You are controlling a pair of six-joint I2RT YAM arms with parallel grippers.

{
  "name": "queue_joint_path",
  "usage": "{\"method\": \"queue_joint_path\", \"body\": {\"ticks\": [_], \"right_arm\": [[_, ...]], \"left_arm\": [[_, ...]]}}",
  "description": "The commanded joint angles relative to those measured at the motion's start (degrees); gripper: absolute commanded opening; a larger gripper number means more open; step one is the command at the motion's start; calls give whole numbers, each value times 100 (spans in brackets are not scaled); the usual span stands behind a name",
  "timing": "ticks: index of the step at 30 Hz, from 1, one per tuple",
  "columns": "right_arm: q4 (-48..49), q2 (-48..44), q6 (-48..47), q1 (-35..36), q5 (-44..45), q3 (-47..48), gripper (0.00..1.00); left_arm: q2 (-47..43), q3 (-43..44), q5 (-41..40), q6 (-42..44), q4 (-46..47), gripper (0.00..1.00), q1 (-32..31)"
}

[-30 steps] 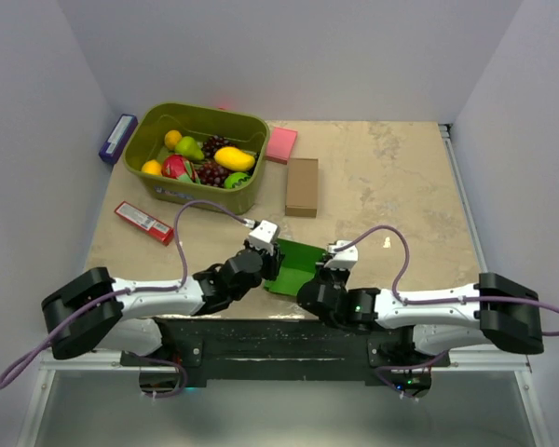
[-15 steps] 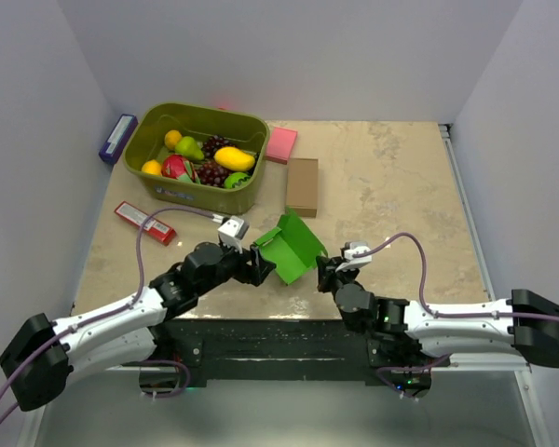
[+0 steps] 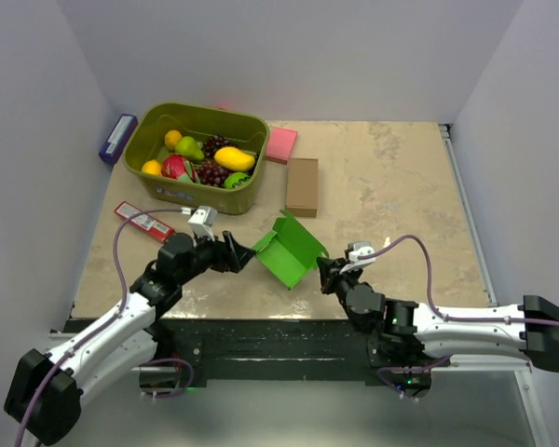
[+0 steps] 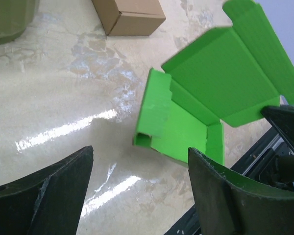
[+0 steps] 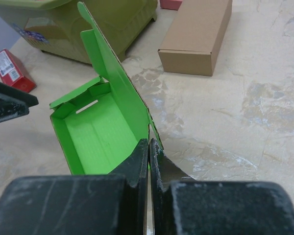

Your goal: Fold the paper box

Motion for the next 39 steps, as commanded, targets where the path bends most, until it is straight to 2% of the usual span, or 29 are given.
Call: {"method": "queue_joint_path", "body": {"ticks": [1, 5, 11, 21, 31, 39], "right_arm": [[-4, -223, -138, 0, -174, -26, 0], [-39, -250, -182, 8, -297, 9, 0], [5, -92, -244, 8, -429, 106, 0], [92, 58, -226, 0, -517, 115, 0], [136, 76, -218, 0, -534, 97, 0], [154, 102, -200, 0, -526, 97, 0]], "left_arm": [[379, 94, 1208, -149, 807, 81, 450], [1152, 340, 1605, -105, 1124, 77, 538], [1777, 534, 1773, 53, 1432, 70, 555], [2050, 666, 1843, 150, 1573, 69, 678], [2560, 763, 1719, 255, 1424, 53, 766], [2938, 657, 1966, 282, 1678, 33, 758]]}}
